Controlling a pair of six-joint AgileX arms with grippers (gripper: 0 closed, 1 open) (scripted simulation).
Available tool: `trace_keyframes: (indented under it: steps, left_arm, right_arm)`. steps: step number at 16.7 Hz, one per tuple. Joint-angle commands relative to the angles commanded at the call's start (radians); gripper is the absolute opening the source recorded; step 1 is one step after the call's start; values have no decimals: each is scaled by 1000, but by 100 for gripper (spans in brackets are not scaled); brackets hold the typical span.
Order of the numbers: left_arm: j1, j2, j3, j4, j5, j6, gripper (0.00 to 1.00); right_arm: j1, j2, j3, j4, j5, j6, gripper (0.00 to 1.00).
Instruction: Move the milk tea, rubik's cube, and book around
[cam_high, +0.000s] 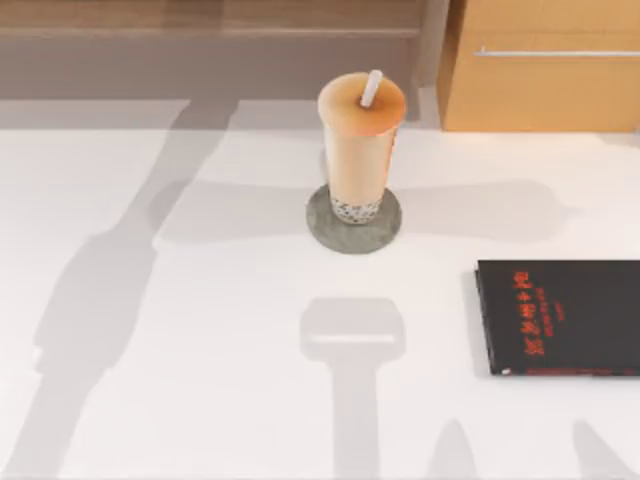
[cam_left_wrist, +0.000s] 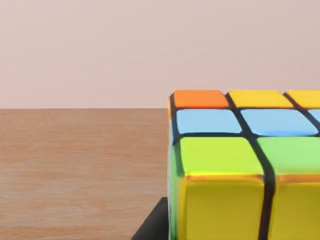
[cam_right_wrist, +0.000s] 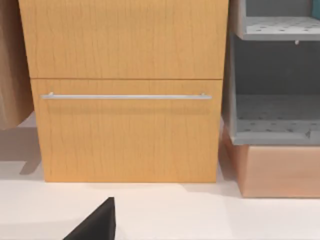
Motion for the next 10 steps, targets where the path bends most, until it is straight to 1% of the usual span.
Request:
trace_keyframes:
  steps: [5,6,10]
  left_arm:
    - [0,0,0,0,0,0,98]
    - [0,0,0,0,0,0,100]
    - [0,0,0,0,0,0,100]
  right_arm:
    - [0,0,0,0,0,0,100]
    - [0,0,0,0,0,0,100]
    - [0,0,0,0,0,0,100]
